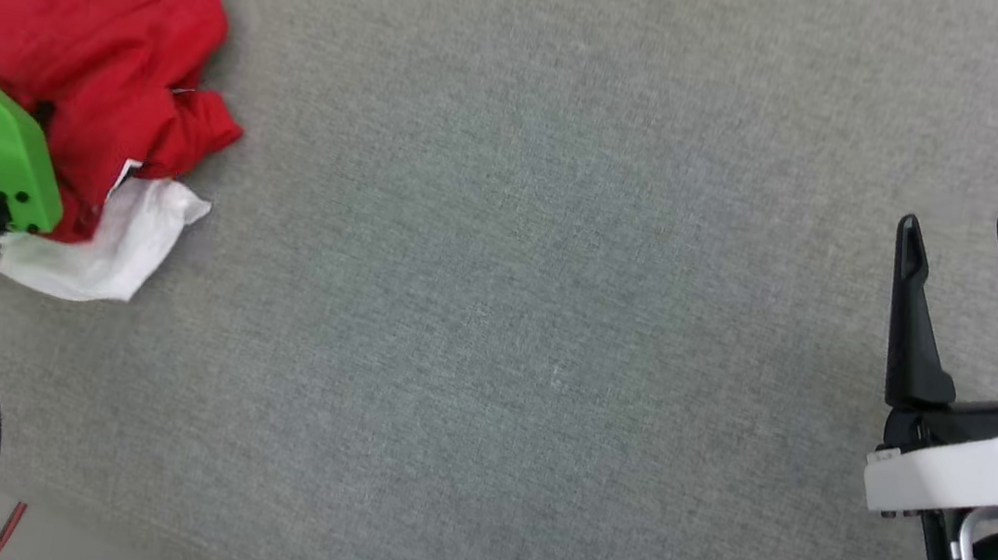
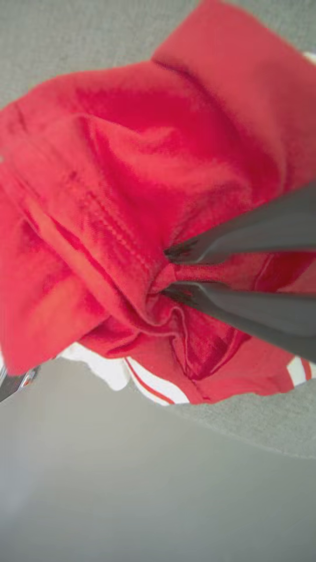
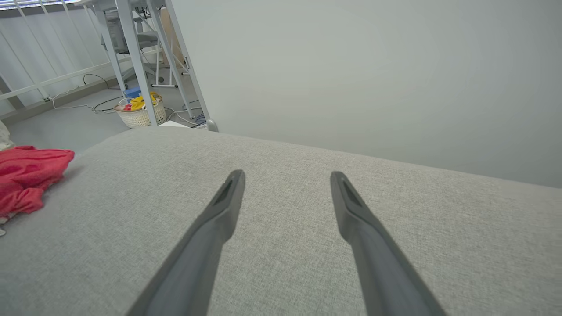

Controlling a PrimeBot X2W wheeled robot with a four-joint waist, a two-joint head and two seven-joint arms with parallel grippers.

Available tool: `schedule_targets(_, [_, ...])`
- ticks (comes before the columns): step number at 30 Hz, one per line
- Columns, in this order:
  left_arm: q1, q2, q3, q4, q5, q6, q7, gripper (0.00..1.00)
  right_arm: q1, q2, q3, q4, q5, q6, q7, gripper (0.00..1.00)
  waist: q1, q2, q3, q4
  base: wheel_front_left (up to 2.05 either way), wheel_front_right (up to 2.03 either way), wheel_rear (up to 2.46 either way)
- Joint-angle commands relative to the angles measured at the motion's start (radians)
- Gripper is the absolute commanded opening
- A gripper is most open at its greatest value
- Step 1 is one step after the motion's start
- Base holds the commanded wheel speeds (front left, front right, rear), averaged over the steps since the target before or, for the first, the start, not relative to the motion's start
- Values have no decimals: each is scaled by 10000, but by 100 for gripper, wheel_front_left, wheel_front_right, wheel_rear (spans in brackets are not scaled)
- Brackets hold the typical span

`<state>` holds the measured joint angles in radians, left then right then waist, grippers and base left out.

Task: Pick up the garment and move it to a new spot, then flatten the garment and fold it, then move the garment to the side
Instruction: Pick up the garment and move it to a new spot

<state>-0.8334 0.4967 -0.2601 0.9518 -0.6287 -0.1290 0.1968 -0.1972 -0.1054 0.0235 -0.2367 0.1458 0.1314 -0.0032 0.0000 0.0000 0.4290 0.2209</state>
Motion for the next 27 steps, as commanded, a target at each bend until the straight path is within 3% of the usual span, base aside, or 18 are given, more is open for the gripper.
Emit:
schedule_targets(1, [50, 217, -48, -175, 280, 61, -572, 0, 179, 79, -104, 57, 10, -7, -123, 100, 0, 0, -903, 37, 0, 0, 0])
schedule_targets(6, [31, 255, -246, -565, 695, 112, -1885, 0, 636, 320, -427, 217, -54, -7, -263, 100, 0, 0, -1816, -58, 0, 0, 0])
schedule_targets(12, [165, -17, -526, -1137, 963, 260, -2525, 0, 1175, 462, -640, 385, -160, -7, -314, 100, 0, 0, -2834, -482, 0, 0, 0])
schedule_targets(19, [689, -681, -1068, -2190, 958, 259, -2067, 0, 1770, 535, -982, 298, -197, -7, -183, 100, 0, 0, -3589, -1398, 0, 0, 0])
schedule_targets(27, [1318, -1551, -1965, -4200, 698, 104, -1342, 0, 1868, 548, -1259, -75, -117, -7, -38, 100, 0, 0, -3294, -2764, 0, 0, 0])
